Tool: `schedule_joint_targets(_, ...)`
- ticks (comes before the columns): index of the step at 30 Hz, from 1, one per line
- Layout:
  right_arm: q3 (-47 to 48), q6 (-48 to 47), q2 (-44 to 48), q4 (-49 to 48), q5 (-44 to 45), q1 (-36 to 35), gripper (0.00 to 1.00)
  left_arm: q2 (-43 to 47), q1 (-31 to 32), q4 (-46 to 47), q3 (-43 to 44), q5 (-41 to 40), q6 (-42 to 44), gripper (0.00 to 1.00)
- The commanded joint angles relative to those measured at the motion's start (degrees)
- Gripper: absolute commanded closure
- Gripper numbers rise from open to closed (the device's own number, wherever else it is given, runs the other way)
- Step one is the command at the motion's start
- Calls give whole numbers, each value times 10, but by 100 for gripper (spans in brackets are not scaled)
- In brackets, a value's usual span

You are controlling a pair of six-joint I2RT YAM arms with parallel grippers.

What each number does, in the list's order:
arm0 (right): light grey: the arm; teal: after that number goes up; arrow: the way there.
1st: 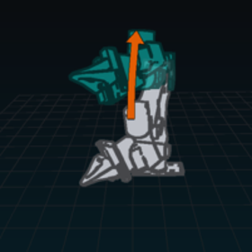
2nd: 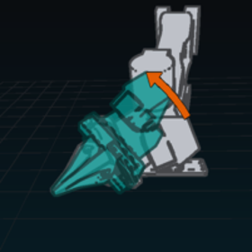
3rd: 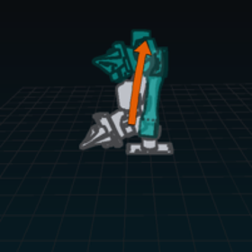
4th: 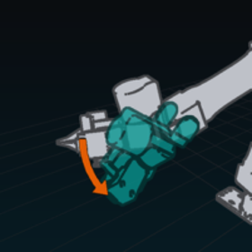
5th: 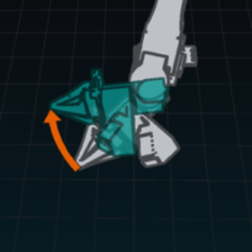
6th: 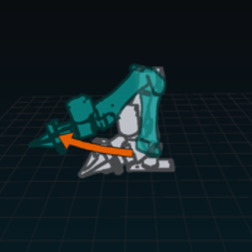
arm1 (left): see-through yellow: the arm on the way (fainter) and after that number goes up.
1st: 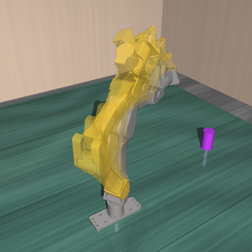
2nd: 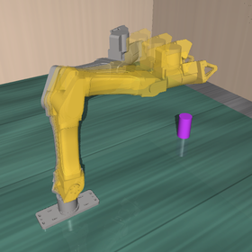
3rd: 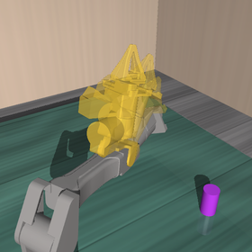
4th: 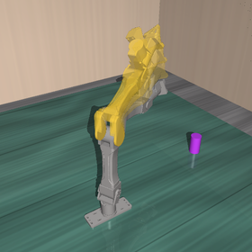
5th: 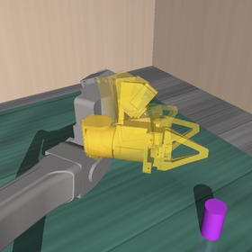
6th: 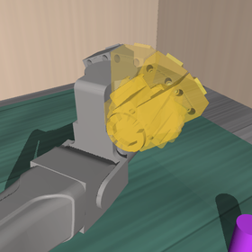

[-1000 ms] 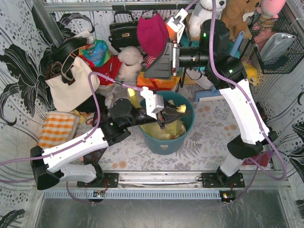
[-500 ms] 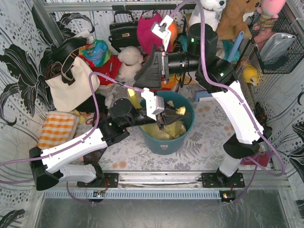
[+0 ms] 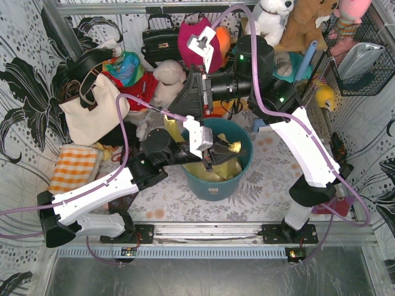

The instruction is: Tie the trash bag

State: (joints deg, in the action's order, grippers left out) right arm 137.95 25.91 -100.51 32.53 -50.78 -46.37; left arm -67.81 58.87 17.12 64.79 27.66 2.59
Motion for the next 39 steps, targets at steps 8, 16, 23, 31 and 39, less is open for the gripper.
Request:
schedule_joint_targets(8, -15, -1, 24, -6, 66, -7, 100, 25, -1, 55, 2, -7, -14, 100)
schedule_joint_targets(16, -106, 48, 106, -36, 198, -7, 100, 70, -1, 87, -42, -62, -29, 100)
schedule_joint_targets(23, -212, 73, 198, -48, 297, -7, 100, 93, -1, 118, -75, -119, -39, 100)
schedule_joint_targets(31, -320, 106, 280, -72, 375, -7, 100, 124, -2, 175, -115, -185, -47, 100)
schedule_joint_targets(39, -471, 160, 371, -135, 472, -7, 100, 131, -2, 212, -124, -222, -63, 100)
